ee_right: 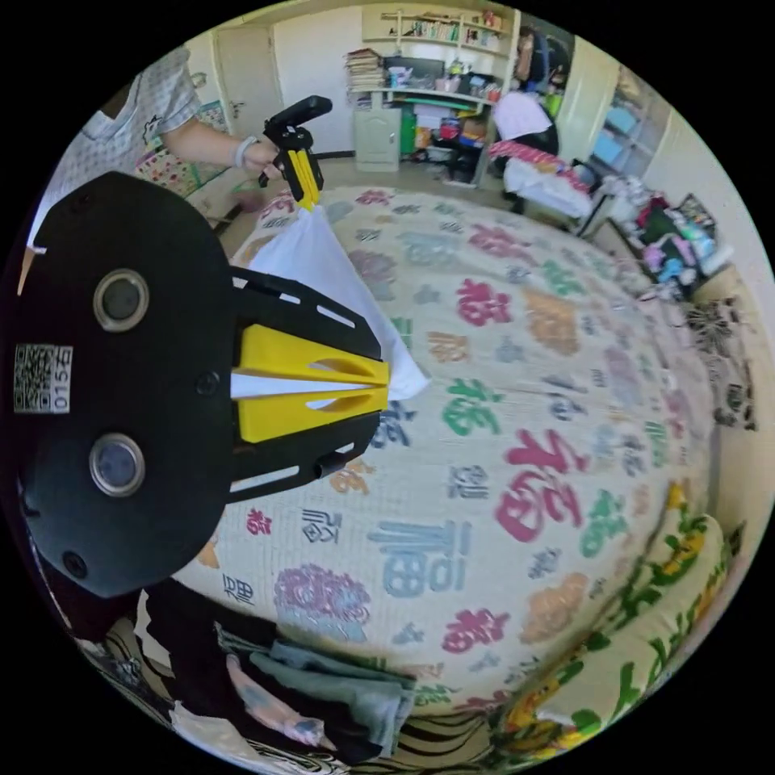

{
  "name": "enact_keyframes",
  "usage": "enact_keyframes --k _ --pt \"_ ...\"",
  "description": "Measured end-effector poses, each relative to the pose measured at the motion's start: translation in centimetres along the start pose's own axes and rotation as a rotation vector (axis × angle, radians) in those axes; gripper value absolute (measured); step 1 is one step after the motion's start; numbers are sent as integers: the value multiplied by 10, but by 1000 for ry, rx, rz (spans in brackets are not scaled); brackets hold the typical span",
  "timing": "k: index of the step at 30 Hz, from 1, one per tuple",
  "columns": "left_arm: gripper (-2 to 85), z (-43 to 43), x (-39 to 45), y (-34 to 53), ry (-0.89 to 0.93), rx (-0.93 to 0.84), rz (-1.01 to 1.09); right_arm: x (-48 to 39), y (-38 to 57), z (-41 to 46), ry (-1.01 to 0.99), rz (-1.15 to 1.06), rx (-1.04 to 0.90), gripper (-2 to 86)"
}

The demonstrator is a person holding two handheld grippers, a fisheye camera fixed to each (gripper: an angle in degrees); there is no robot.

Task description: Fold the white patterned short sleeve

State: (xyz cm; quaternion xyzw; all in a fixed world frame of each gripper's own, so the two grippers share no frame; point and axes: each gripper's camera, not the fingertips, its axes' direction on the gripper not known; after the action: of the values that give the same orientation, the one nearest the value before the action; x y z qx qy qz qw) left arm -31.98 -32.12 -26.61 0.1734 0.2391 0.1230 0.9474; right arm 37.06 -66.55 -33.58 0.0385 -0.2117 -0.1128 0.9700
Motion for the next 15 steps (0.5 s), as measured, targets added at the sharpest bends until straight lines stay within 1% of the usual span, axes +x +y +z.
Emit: enact_keyframes --k 2,3,5,6,8,12,14,15 --pt "1 -53 17 -33 -53 140 77 -3 4 -73 -65 -21 198 -10" --pt "1 -67 22 -38 -63 183 99 -5 8 -92 -79 -39 244 -10" --pt "2 -122 46 -49 -117 311 177 -15 37 -164 -114 -127 407 -10" --pt "2 -135 52 -48 -126 340 196 -17 47 -180 -122 -149 442 -10" --pt "2 -179 74 -34 -122 430 270 -17 97 -233 -154 -220 547 -10" --pt "3 -211 101 8 -61 457 341 -4 185 -261 -237 -227 587 -10" --pt "3 -201 109 38 0 370 331 10 240 -244 -226 -167 524 -10" --pt "3 -194 110 46 10 329 313 15 253 -234 -224 -135 491 -10"
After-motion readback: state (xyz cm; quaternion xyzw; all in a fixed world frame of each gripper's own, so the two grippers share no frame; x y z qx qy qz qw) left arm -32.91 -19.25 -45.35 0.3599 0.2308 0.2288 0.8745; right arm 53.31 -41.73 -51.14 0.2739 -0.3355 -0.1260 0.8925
